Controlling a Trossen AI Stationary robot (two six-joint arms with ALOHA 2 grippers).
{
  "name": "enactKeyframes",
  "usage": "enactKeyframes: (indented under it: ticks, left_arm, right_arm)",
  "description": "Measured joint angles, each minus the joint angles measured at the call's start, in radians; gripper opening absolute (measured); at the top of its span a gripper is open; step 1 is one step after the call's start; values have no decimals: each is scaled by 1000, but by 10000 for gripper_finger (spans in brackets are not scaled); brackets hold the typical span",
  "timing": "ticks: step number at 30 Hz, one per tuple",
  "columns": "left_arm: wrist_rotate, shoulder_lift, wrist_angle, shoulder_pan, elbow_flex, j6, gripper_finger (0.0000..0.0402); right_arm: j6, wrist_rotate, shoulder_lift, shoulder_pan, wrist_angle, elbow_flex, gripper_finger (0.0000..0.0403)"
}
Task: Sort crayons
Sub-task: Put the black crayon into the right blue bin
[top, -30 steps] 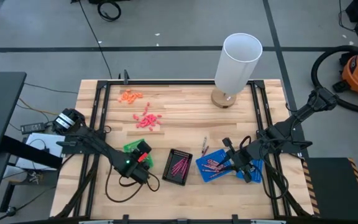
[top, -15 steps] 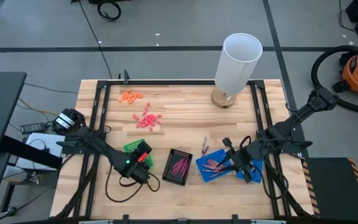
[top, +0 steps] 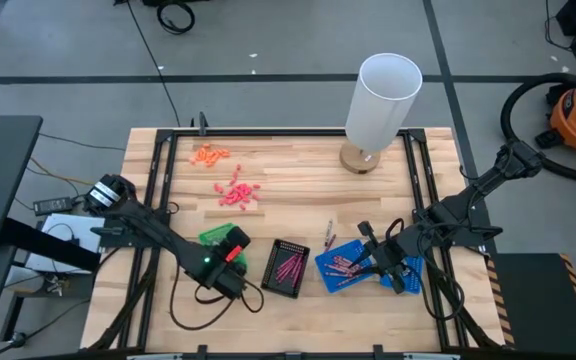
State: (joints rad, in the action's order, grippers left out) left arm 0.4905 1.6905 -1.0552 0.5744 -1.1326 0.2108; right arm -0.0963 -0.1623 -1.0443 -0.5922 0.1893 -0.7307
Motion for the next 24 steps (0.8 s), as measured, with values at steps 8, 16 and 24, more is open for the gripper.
enactKeyframes:
  ticks: [8,16,24]
  left_arm:
    - [35,0,17,-49,-95,121,101]
    - [47,0,163,-107,-125,269,101]
    - [47,0,325,-135,-125,256,101]
  right_arm:
    - [2,-14,0,0,0,0,87]
    - [26,-107,0,22,0,0,87]
    - [50,-167,-42,112,20,0,87]
